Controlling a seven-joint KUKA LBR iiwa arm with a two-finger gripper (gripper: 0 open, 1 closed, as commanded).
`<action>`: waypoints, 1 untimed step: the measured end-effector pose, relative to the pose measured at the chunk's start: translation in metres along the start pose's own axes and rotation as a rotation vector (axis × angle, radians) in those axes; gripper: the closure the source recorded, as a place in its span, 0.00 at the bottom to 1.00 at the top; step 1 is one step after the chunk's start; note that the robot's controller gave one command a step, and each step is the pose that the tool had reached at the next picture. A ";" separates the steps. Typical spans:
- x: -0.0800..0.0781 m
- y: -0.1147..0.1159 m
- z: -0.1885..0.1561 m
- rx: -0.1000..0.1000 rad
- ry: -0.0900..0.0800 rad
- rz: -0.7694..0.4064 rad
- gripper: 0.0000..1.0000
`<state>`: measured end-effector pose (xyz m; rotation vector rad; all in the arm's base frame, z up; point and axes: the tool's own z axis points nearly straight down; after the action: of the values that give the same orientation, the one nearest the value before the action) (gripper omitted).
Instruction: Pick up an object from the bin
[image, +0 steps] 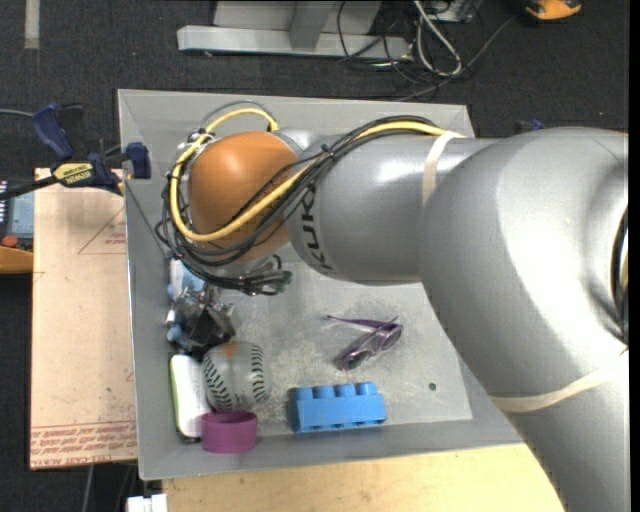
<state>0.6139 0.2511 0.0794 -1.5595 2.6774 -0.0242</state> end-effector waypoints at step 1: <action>0.001 0.001 -0.018 -0.005 0.004 0.000 1.00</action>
Offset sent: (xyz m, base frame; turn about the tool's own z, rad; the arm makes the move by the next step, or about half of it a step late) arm -0.0023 -0.0004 0.0511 0.0003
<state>0.6116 0.2510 0.0968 -1.5620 2.6829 -0.0209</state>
